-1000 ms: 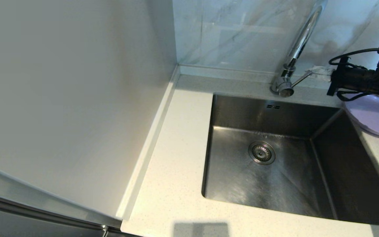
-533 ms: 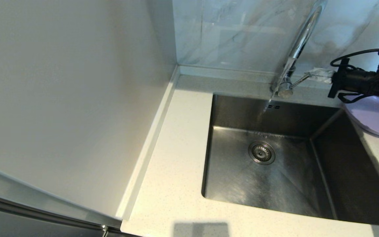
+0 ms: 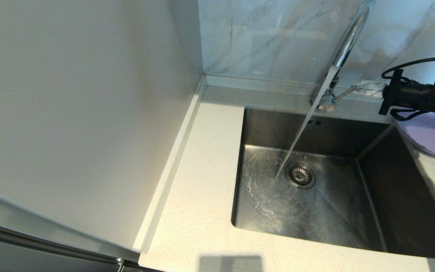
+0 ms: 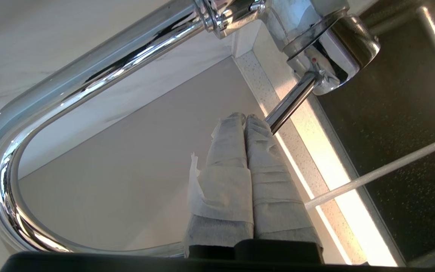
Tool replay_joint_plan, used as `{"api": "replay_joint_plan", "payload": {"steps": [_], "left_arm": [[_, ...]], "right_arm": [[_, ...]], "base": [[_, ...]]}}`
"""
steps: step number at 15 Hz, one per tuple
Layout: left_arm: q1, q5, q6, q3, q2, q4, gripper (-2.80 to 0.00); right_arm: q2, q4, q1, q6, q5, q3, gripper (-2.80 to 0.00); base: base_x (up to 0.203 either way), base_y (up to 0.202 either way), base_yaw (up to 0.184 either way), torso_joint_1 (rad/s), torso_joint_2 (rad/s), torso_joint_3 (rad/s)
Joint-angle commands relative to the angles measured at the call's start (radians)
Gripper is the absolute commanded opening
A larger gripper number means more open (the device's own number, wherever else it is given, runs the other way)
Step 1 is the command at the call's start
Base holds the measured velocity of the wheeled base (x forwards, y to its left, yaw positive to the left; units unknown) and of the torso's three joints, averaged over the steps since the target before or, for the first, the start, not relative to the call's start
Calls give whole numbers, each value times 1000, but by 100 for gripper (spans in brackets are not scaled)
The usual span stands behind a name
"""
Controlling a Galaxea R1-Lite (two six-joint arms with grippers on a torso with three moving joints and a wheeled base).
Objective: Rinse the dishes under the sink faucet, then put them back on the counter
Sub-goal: Turn on the faucet, then pick up the bowl
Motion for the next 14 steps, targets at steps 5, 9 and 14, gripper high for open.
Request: {"api": "replay_joint_plan", "payload": {"steps": [5, 9, 14], "left_arm": [[0, 0, -1, 0, 0, 0, -280], [0, 0, -1, 0, 0, 0, -280], [0, 0, -1, 0, 0, 0, -280]], "right_arm": [[-18, -1, -1, 4, -137, 27, -280], [-47, 0, -17, 6, -172, 45, -280], [-96, 2, -54, 6, -234, 78, -280]], "base": [[0, 0, 0, 0, 0, 0], [0, 0, 0, 0, 0, 0], [0, 0, 0, 0, 0, 0]]}}
